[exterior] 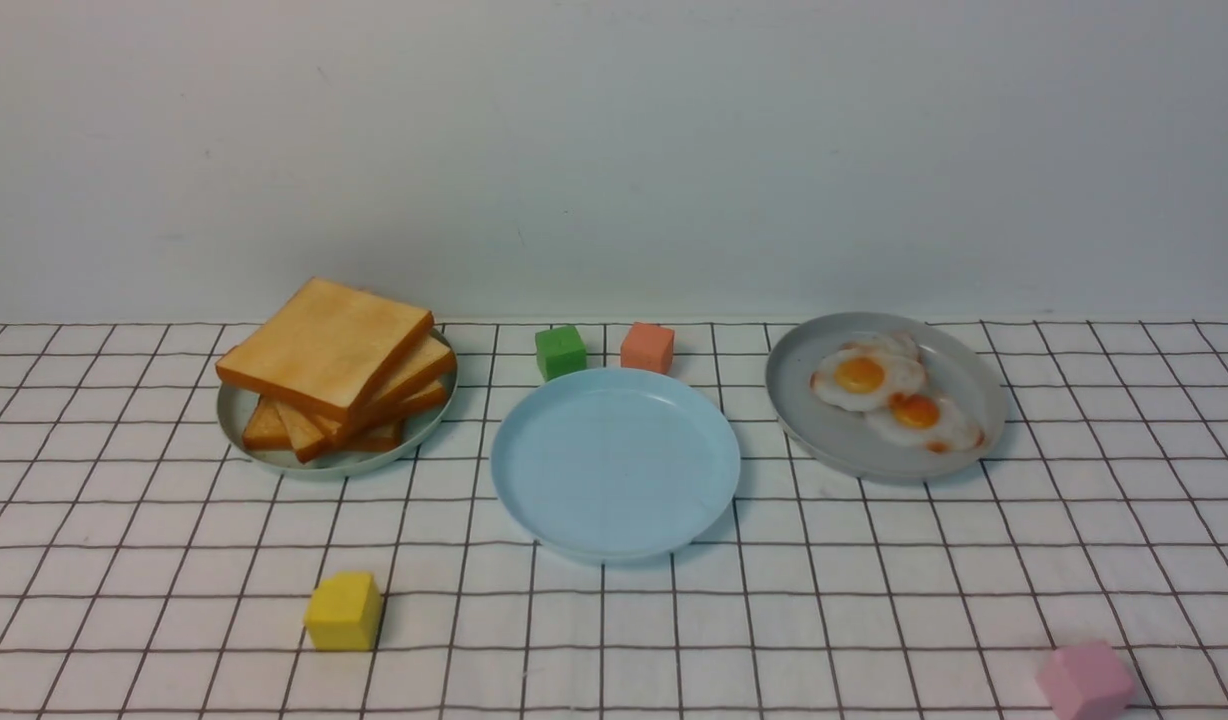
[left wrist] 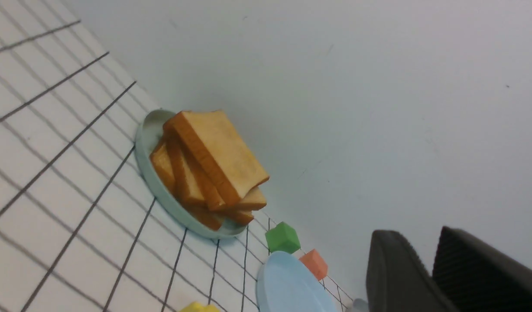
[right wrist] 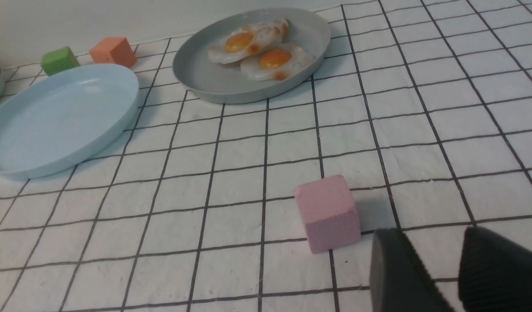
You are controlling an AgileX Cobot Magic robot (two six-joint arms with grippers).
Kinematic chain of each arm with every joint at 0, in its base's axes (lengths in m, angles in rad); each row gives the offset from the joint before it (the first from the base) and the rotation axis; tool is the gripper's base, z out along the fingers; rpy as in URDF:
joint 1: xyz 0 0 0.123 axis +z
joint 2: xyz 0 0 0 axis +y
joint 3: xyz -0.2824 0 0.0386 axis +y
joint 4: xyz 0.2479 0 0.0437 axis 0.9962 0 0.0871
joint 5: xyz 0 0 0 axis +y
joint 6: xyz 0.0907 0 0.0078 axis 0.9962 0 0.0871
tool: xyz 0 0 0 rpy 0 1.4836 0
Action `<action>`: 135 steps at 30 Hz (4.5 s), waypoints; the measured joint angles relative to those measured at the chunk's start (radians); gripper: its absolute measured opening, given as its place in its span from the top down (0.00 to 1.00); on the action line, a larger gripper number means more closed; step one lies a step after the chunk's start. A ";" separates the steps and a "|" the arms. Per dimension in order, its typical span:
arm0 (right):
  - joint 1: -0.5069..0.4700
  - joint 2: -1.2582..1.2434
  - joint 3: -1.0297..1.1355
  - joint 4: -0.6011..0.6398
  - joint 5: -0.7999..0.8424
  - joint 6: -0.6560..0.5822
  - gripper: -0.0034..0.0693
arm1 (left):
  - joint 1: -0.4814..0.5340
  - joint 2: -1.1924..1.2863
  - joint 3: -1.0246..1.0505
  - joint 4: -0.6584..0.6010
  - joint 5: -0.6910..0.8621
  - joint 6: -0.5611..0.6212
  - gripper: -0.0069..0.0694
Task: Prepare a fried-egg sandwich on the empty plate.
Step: Use the left arm to grab a slice of bread, then use the left arm to put a slice of bread into the empty plate in the middle, then use the right arm to grab a fried egg
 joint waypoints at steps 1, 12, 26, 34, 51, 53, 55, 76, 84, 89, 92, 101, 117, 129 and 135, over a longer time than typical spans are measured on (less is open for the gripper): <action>0.000 0.000 0.000 0.000 0.000 0.000 0.62 | 0.000 0.070 -0.078 0.014 0.041 0.071 0.75; 0.000 0.000 0.001 0.006 -0.015 0.006 0.62 | -0.002 0.719 -0.640 0.064 0.634 0.455 0.91; 0.008 0.001 -0.041 0.447 -0.168 0.208 0.63 | -0.368 1.255 -0.991 0.489 0.731 0.251 0.92; 0.118 0.319 -0.614 0.383 0.434 -0.240 0.95 | -0.335 1.599 -1.266 0.612 0.755 0.173 0.91; 0.211 0.560 -0.885 0.374 0.653 -0.389 0.94 | -0.262 1.966 -1.514 0.725 0.572 0.261 0.40; 0.211 0.560 -0.885 0.382 0.654 -0.389 0.94 | -0.262 1.982 -1.514 0.758 0.551 0.246 0.39; 0.211 0.560 -0.884 0.402 0.657 -0.389 0.94 | -0.262 2.027 -1.514 0.840 0.512 0.177 0.38; 0.211 0.553 -0.884 0.460 0.665 -0.391 0.93 | -0.278 1.974 -1.559 0.816 0.613 0.137 0.84; 0.211 0.520 -0.884 0.437 0.665 -0.393 0.93 | -0.451 1.868 -1.570 0.696 0.644 0.278 0.87; 0.211 0.520 -0.884 0.425 0.668 -0.393 0.93 | -0.549 1.926 -1.570 0.669 0.608 0.293 0.87; 0.211 0.520 -0.884 0.421 0.673 -0.393 0.93 | -0.599 1.974 -1.569 0.670 0.555 0.294 0.87; 0.211 0.520 -0.884 0.418 0.683 -0.393 0.92 | -0.636 2.045 -1.569 0.691 0.512 0.294 0.87; 0.211 0.547 -0.884 0.409 0.684 -0.392 0.91 | -0.636 2.020 -1.569 0.613 0.610 0.294 0.36; 0.211 1.042 -0.930 0.354 0.423 -0.393 0.89 | -0.636 1.480 -1.533 0.321 0.819 0.300 0.70; 0.145 1.438 -1.179 0.308 0.432 -0.375 0.86 | -0.636 1.101 -1.258 0.303 0.817 0.347 0.93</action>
